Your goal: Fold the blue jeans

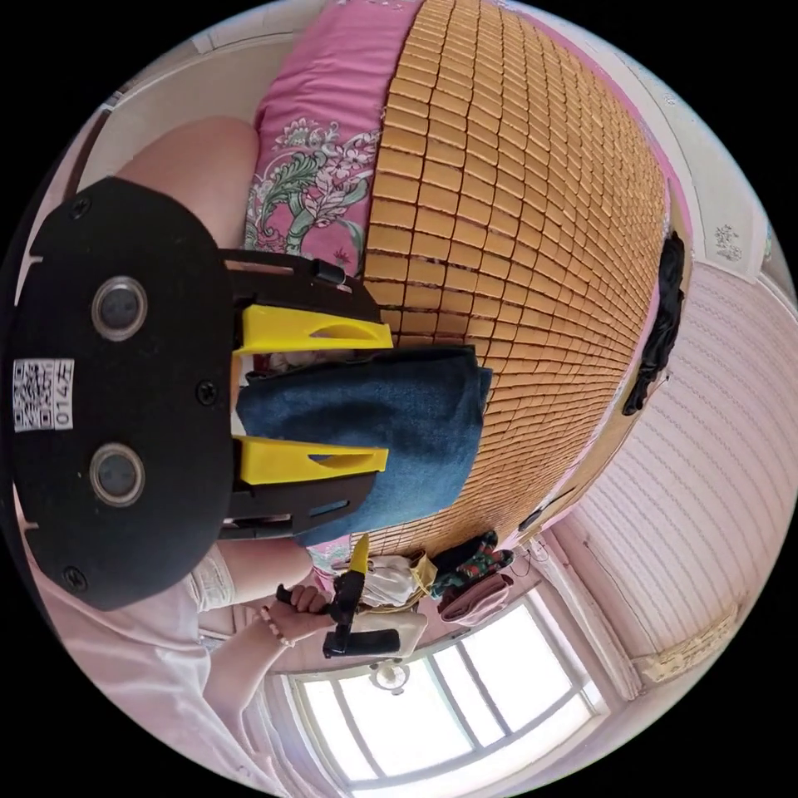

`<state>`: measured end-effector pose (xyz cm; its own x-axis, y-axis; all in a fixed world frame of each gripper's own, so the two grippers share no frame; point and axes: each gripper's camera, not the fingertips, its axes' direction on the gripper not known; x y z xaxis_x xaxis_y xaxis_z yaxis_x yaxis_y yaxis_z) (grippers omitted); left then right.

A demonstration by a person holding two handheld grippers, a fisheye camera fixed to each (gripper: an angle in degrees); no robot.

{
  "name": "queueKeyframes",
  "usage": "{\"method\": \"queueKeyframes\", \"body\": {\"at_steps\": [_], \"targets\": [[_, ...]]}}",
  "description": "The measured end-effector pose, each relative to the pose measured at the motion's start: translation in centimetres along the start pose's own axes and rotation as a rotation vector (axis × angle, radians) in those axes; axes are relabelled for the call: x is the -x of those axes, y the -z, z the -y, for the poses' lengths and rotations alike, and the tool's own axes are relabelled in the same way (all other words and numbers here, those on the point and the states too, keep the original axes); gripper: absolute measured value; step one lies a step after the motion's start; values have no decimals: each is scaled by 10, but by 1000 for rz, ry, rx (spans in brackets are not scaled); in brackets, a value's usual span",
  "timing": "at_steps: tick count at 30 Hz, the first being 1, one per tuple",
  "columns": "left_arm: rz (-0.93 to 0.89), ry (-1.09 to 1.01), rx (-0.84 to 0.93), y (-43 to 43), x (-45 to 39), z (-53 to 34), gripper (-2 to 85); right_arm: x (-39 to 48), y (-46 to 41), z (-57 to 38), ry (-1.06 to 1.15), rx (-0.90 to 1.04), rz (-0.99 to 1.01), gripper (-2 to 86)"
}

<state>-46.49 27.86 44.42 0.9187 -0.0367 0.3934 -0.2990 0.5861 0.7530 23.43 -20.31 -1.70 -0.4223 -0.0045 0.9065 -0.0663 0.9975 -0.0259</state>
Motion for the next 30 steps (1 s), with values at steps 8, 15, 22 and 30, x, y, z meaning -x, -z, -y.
{"method": "queueKeyframes", "body": {"at_steps": [8,15,22,30], "targets": [[-77,1,129,-34,34,-4,88,-59,-20,-7,-216,15,325,116],[-69,55,53,-17,53,-30,51,17,15,26,51,133,175,33],[-176,247,-166,37,84,-76,48,240,33,70,781,195,-133,17],[-95,485,-704,163,138,-162,48,436,-20,71,1284,276,9,19]]}}
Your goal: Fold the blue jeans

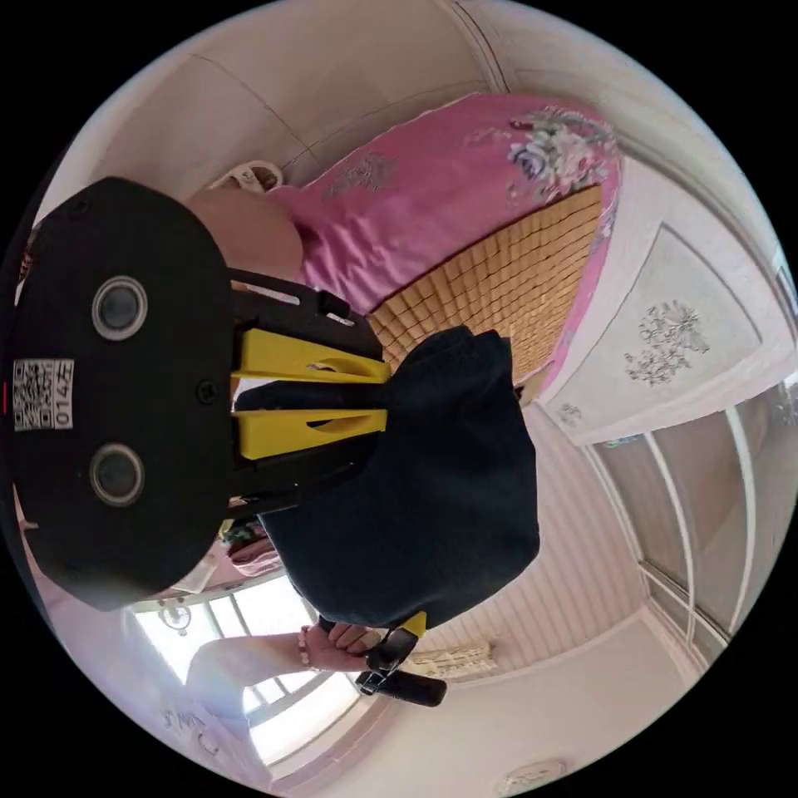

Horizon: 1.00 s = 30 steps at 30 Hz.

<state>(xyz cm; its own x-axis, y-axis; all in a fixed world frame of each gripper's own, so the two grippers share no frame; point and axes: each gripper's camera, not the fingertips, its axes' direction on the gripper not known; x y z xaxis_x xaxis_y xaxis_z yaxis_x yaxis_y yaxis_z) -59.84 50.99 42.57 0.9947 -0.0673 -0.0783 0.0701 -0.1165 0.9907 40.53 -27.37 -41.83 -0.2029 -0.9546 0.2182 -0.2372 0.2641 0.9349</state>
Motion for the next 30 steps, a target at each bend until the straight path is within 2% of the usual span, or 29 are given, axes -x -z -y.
{"method": "queueKeyframes", "body": {"at_steps": [5,8,9,12,14,15,16,20,23,24,28,30], "targets": [[132,57,-299,84,-8,36,50,-19,-15,89,101,-61,134,25],[205,67,-360,87,-8,86,57,-70,-46,155,9,-20,125,31],[204,91,-360,83,-3,98,60,-95,-64,179,-87,18,88,33],[421,115,-317,41,29,150,69,-125,-97,201,-266,105,-155,20],[567,189,-146,-11,71,168,66,-122,-113,187,-291,125,-182,19],[583,197,-59,-27,81,170,62,-115,-122,170,-264,151,-130,23],[580,172,119,-56,96,170,53,-105,-129,146,-233,186,-88,29],[557,138,48,-64,87,154,52,-70,-135,26,-196,309,-44,25],[548,114,30,-49,69,137,48,-46,-128,-106,-341,434,-63,16],[549,95,25,-44,62,131,47,-35,-118,-160,-459,446,-81,14],[483,-339,119,-25,-32,57,20,20,-75,-341,-1001,340,-26,10],[465,-517,184,-26,-80,11,5,50,-56,-398,-1144,292,-52,10]]}}
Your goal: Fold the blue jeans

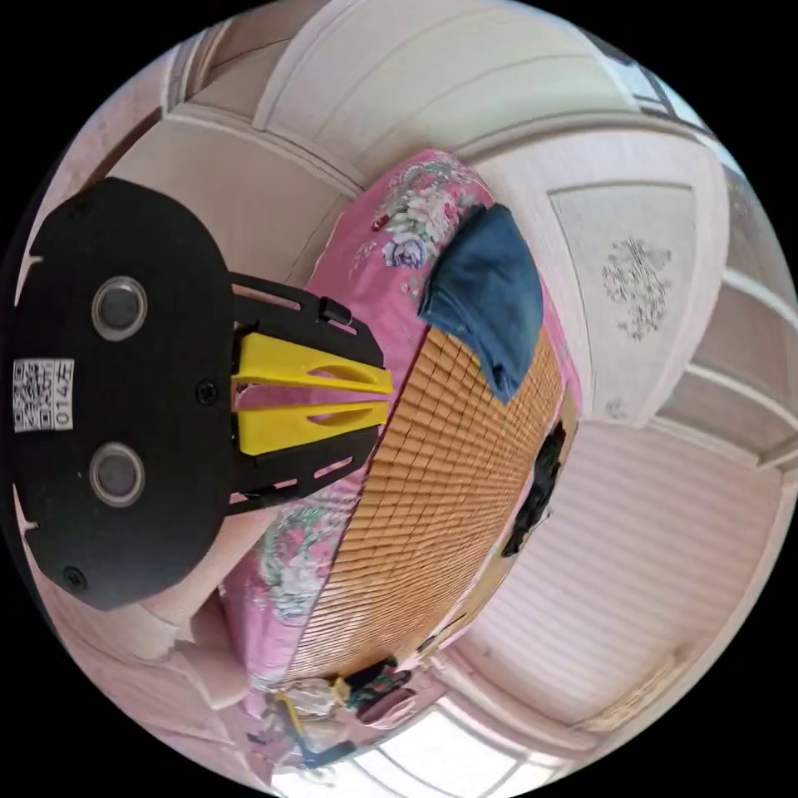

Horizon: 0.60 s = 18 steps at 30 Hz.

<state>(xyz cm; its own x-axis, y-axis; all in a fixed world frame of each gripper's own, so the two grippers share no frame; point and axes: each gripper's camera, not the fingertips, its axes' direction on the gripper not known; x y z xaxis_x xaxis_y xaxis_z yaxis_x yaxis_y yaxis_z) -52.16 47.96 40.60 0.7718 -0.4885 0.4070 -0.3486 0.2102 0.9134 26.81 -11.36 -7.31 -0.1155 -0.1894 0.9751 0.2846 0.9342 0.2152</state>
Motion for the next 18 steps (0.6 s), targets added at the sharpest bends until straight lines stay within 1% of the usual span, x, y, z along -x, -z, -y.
{"method": "queueKeyframes", "body": {"at_steps": [1,2,3,5,6,7,8,9,10,11,12,14,16,18], "targets": [[-18,-110,-2,8,-44,-12,2,-23,4,-31,-85,-48,-15,9],[-96,-242,-14,14,-90,-23,1,-34,6,-45,-127,-75,-20,9],[-152,-309,-15,17,-113,-27,3,-55,9,-72,-206,-135,-11,8],[-350,-500,20,24,-196,-37,13,-82,12,-108,-301,-241,33,6],[-394,-528,27,26,-215,-38,16,-93,14,-130,-336,-325,36,5],[-485,-563,38,28,-250,-38,26,-99,15,-150,-365,-404,-5,6],[-577,-603,50,31,-284,-38,36,-102,15,-159,-379,-433,-31,6],[-617,-629,61,32,-302,-39,43,-107,14,-174,-397,-474,-66,9],[-678,-698,87,35,-337,-40,55,-112,10,-187,-394,-504,-68,14],[-718,-774,119,36,-371,-44,68,-116,8,-193,-390,-514,-60,17],[-732,-823,137,37,-388,-47,72,-126,2,-203,-396,-516,-31,27],[-739,-985,195,39,-451,-60,83,-144,-7,-218,-411,-532,28,43],[-741,-1062,232,40,-492,-67,84,-167,-15,-240,-457,-588,94,50],[-744,-1121,246,42,-528,-71,84,-182,-19,-258,-492,-635,111,52]]}}
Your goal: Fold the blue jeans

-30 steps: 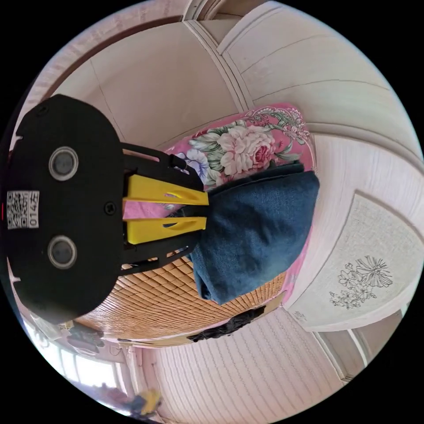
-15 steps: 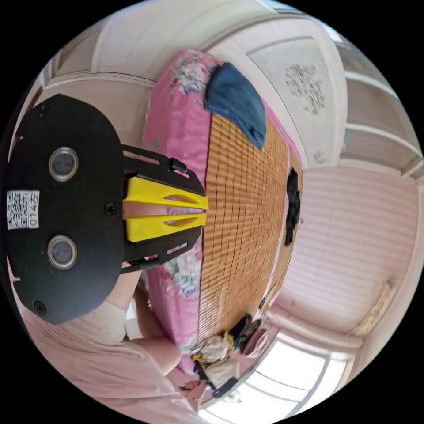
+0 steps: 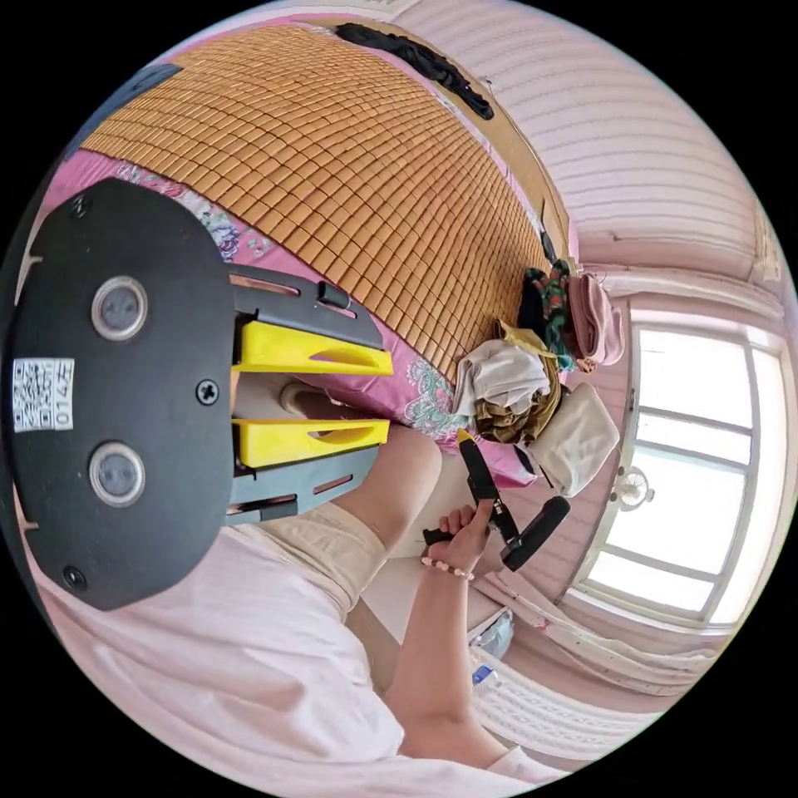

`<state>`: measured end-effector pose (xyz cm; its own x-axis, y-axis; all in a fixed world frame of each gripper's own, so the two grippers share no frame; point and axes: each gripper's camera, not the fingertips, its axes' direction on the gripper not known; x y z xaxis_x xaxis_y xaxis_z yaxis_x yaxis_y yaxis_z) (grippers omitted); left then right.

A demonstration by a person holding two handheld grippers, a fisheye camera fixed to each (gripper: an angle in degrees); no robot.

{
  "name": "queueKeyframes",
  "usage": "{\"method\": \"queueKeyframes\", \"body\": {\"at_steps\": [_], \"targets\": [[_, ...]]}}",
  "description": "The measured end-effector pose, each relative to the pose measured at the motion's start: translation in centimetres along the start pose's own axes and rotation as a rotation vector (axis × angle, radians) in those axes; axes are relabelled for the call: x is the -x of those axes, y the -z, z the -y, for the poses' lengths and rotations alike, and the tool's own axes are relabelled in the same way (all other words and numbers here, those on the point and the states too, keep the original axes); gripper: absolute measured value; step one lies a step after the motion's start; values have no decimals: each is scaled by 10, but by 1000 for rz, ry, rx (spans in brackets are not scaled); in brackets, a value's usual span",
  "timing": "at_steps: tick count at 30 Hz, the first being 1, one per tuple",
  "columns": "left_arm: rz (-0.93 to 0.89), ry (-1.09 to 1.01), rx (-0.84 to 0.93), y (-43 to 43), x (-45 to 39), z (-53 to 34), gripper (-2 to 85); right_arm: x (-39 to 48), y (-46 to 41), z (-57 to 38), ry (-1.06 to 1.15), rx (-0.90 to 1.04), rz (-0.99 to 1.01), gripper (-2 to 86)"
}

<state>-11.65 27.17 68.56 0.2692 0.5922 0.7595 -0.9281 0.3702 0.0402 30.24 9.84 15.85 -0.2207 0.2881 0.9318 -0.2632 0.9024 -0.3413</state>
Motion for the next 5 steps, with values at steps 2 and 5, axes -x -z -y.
{"method": "queueKeyframes", "body": {"at_steps": [2,5], "targets": [[-6,-45,27,-21,-12,38,84,-17,6,-5,-6,-32,-10,51],[-31,-108,66,-51,-23,84,87,-42,12,-7,-1,-59,-51,52]]}}
